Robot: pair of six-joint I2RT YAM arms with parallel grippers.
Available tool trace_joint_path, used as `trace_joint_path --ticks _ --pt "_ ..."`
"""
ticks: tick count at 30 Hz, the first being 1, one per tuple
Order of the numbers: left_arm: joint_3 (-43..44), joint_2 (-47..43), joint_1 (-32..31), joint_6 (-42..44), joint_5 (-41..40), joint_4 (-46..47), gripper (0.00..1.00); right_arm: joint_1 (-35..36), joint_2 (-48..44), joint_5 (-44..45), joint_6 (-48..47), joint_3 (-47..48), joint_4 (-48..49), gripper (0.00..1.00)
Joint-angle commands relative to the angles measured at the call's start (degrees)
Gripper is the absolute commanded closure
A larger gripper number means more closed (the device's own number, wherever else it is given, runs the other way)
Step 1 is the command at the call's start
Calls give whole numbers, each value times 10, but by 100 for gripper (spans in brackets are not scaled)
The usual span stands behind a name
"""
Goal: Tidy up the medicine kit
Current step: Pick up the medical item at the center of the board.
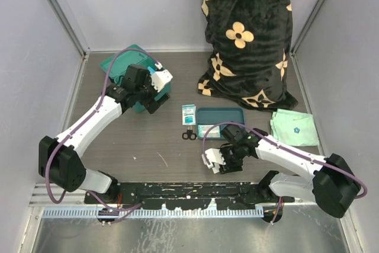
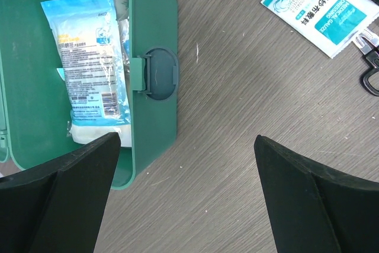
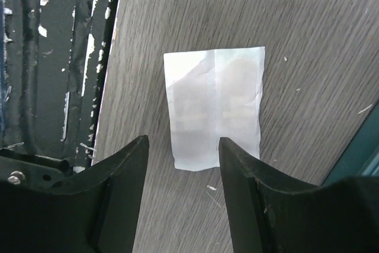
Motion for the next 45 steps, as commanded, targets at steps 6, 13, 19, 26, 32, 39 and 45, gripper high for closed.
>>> trace_joint_path --ticks 6,13,19,26,32,39,45 --pt "-1 -1 3 -6 20 5 2 35 -10 68 5 -51 97 43" --pt "0 -1 3 -5 22 3 2 35 -7 78 0 -70 120 51" --pt "-4 -9 3 2 34 -3 2 35 3 100 1 -70 127 64" --pt "-15 -15 3 7 50 -2 2 35 10 92 24 -54 127 74" --pt "-16 -28 3 7 55 -1 2 35 8 72 44 -26 105 83" --pt "-34 -42 3 6 69 12 2 24 19 21 74 12 92 93" --pt "-48 -63 3 -8 104 18 2 -18 26 -47 83 62 65 95"
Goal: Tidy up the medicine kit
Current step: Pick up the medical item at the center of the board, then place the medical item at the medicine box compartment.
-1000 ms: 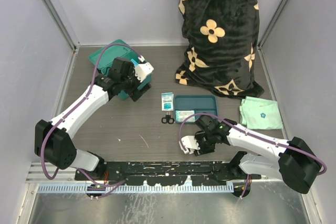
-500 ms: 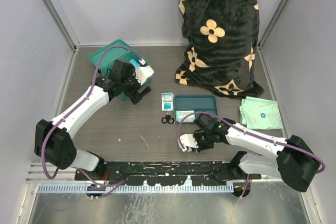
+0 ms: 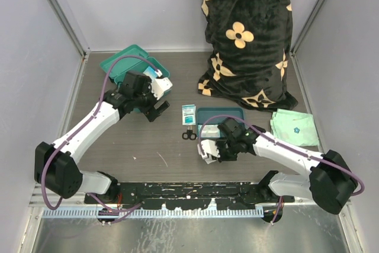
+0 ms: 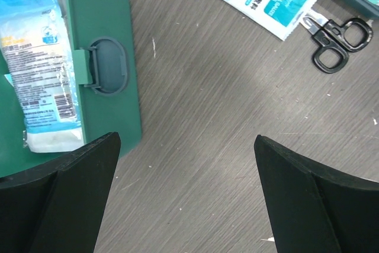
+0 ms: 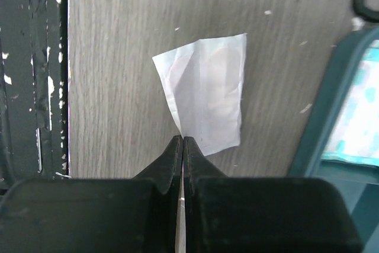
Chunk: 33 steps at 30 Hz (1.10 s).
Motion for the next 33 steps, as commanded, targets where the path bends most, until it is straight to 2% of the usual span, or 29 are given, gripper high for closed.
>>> trace_joint_path --ticks 1,5,8,11,14,24,33 --pt "0 -34 2 -10 52 22 2 -38 4 -81 16 61 -18 96" --pt "5 -43 2 5 121 -1 2 -99 22 -170 16 115 -55 96" --pt "14 -45 2 34 202 -36 2 -130 47 -232 18 168 -88 96" --pt "21 -45 2 59 309 -67 0 -137 69 -271 44 209 -99 97" --pt "34 -44 -6 69 378 -91 6 -138 86 -311 69 239 -101 97" --pt "72 -20 -73 115 410 -134 12 -139 132 -395 131 319 -102 98" --pt "88 9 -105 73 427 -98 32 -139 138 -431 167 337 -91 98"
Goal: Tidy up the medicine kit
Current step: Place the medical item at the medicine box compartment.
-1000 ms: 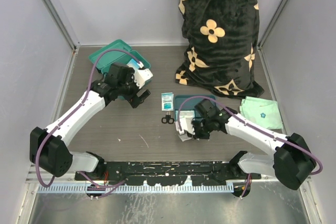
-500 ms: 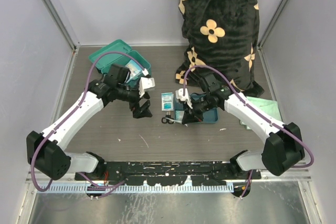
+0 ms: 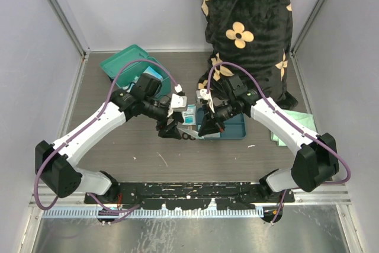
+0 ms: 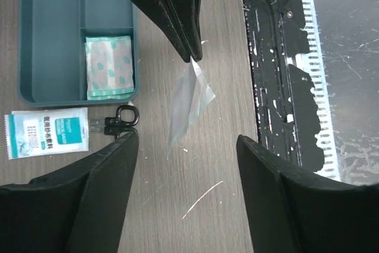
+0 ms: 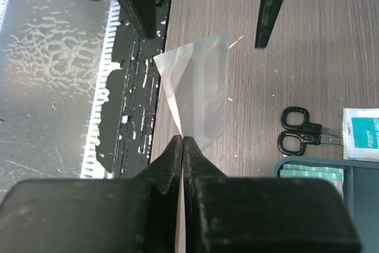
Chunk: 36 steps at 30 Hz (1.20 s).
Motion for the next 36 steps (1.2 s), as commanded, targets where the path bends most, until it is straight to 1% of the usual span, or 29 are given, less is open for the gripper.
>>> trace_joint_path --ticks 1,5,11,15,16,18,19,22,25,27,28,29,32,33,36 --pt "25 13 -10 -22 30 23 34 -1 -4 -42 32 30 11 98" --pt "22 20 -18 -25 31 27 45 -1 -8 -43 46 29 22 98" --pt "20 28 -20 -49 37 45 73 -2 -4 -43 63 24 39 97" --pt "23 29 -20 -64 25 52 96 -7 -7 -44 95 16 70 95" --pt "23 29 -19 -69 22 54 100 -10 -7 -42 104 16 77 94" --pt "23 27 -12 -87 21 65 100 -20 -8 -40 119 19 86 92" --pt "21 25 -5 -102 21 74 100 -26 -6 -40 125 25 88 88" --pt "16 17 24 -157 37 119 100 -55 -4 -51 135 40 88 75" --pt "2 5 61 -247 58 188 100 -84 -7 -70 156 51 105 58" --pt "-6 -3 81 -302 63 241 100 -92 -14 -73 197 44 147 47" --pt "-8 -5 89 -323 63 256 100 -94 -20 -71 226 36 182 44" --pt "-8 -5 94 -341 63 269 100 -95 -28 -60 281 25 220 41" --pt "-7 -7 104 -395 64 307 100 -95 -55 0 394 -15 356 32" --pt "-7 -6 106 -419 66 322 100 -95 -63 26 436 -25 395 31" --pt "-16 -2 108 -496 66 376 100 -95 -68 53 478 -26 435 29"
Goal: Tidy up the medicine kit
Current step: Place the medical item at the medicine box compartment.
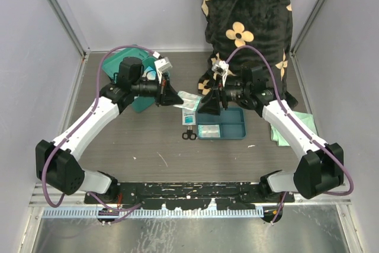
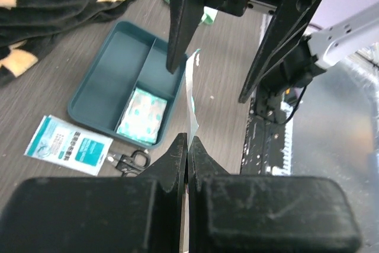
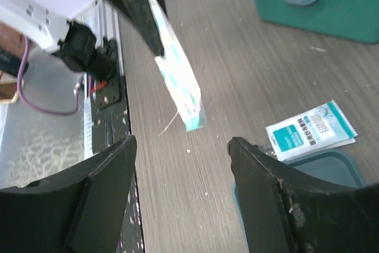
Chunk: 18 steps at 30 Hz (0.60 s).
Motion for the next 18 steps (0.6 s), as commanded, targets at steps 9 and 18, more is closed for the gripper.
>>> trace_joint_path --ticks 9,18 --pt "-82 -11 23 -352 13 333 100 0 -22 68 255 -33 278 46" --pt "-124 -15 31 -407 -5 408 100 -5 -13 43 352 -80 404 60"
